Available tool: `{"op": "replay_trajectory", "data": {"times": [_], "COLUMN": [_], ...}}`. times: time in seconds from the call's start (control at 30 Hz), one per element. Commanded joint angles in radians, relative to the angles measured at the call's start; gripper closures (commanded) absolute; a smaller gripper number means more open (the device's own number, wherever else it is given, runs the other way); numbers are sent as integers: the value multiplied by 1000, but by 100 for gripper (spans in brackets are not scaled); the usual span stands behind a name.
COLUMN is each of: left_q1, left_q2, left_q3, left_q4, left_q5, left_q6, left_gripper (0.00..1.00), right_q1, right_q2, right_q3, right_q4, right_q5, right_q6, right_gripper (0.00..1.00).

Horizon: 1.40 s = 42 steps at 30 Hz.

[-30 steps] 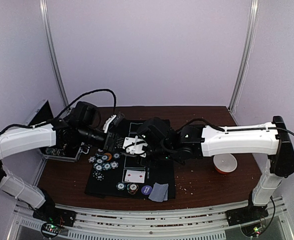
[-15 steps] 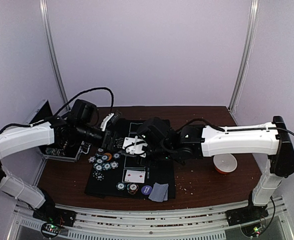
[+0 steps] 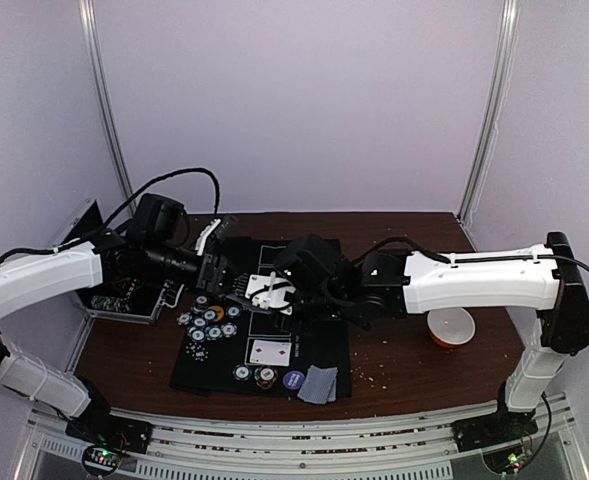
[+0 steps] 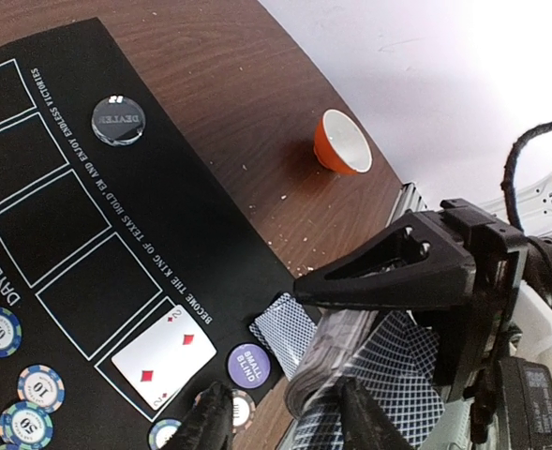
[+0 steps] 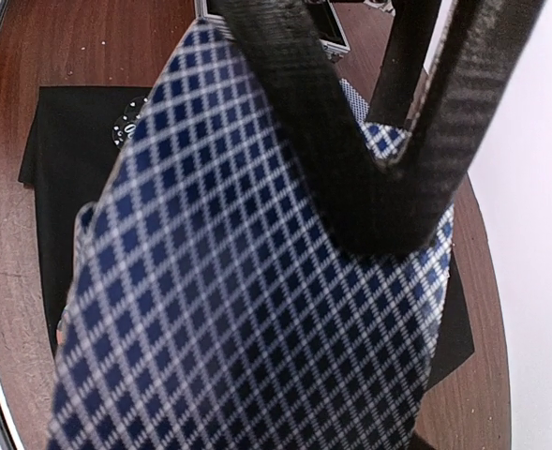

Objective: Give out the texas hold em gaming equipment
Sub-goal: Pick up the poker card from the face-down deck piles, then flop the poker card into the community card area.

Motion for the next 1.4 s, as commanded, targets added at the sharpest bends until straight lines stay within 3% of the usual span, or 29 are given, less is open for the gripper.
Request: {"op": "replay_trajectory", "data": {"times": [0.0,0.2,0.33,0.83,1.07,1.27,1.37], "left_q1": [8,8,8,11,79,142,151], "left_q2": [-7,-28,-36,-37,-65,-52,-9], "left_q3": [2,19,40,68,101,165,208], "left_q4": [34,17,-19,-15,-61,-180,-294], "left_q5": [44,24,10,41,55,3,-167], "left_q6": [-3,3,27,39,54,127,162], "left_gripper": [67,93,100,100,100,100,100], "right_q1": [4,2,-8,-42,-64,-89,-99], "right_q2": [2,2,-10,-61,-92,-127,-143], "right_q3": [15,13,-4,-62,-101,-140,-158], "right_q4": [15,12,11,22,27,25,19], "right_q5": [6,13,14,4,7,15,25], "right_q6": [-8,-6,1,25,38,52,58], "right_gripper": [55,55,55,55,55,55,55]}}
